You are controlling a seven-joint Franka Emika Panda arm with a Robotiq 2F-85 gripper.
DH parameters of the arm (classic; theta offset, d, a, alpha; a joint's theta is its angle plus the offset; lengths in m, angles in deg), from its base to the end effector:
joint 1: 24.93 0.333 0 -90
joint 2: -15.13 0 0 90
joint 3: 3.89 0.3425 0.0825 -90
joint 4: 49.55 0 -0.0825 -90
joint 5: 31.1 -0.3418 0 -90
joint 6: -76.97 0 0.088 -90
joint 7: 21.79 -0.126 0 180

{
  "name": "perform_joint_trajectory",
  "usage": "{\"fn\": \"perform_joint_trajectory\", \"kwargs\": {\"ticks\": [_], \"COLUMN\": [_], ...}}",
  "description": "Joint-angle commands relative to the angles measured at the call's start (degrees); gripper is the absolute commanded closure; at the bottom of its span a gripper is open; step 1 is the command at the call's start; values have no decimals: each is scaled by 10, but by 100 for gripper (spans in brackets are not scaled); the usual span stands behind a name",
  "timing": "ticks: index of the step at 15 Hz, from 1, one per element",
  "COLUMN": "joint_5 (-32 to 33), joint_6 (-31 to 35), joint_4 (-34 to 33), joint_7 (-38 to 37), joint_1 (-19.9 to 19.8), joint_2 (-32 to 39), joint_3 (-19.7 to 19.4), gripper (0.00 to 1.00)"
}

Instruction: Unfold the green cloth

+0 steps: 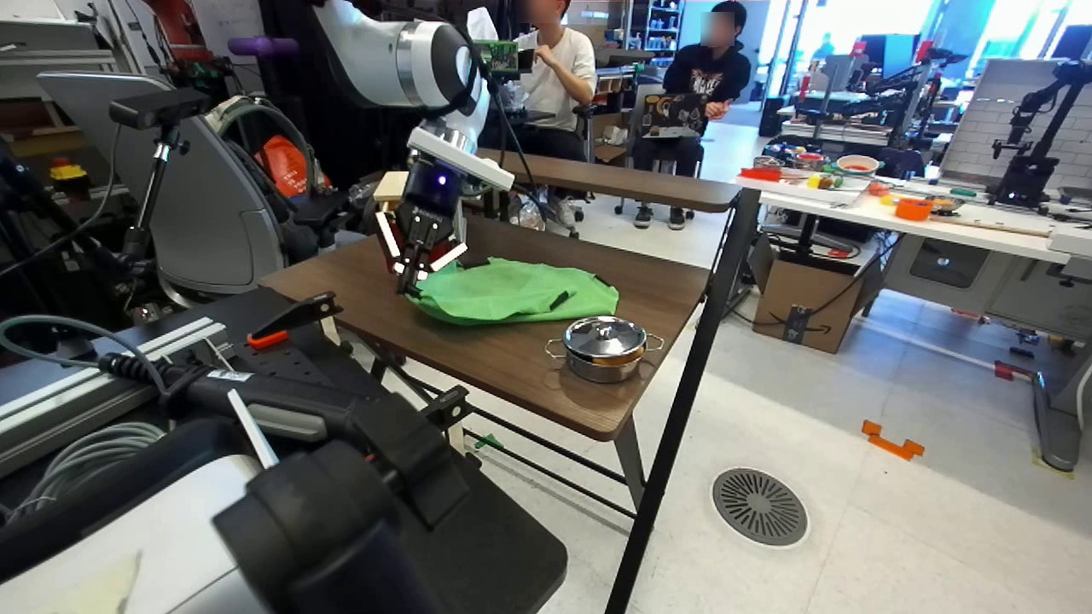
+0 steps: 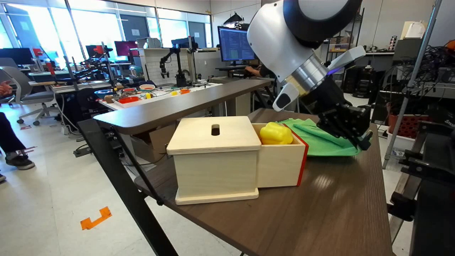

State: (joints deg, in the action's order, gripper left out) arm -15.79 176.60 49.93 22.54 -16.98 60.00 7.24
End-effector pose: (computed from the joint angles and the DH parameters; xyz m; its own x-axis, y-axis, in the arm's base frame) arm 0.5252 0.1465 0.1417 0.1328 0.8509 -0.5082 0.7901 -0.4005 -0.4641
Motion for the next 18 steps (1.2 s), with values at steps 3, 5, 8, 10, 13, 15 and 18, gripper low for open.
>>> {"fn": "perform_joint_trajectory", "kwargs": {"ticks": [3, 5, 8, 10, 13, 15, 18], "joint_5": [2, 2, -6, -8, -9, -15, -5], "joint_6": [-33, -35, -35, -30, -16, -9, -14], "joint_4": [-14, -15, -15, -13, -3, -6, -23], "joint_7": [13, 12, 10, 7, -2, 0, 2], "joint_1": [-8, -9, -16, -19, -24, -28, -19], "joint_2": [17, 16, -5, -27, -90, -127, -120], "joint_3": [-1, -1, 1, 2, 2, 2, -6], "gripper": [43, 28, 5, 0, 0, 0, 0]}}
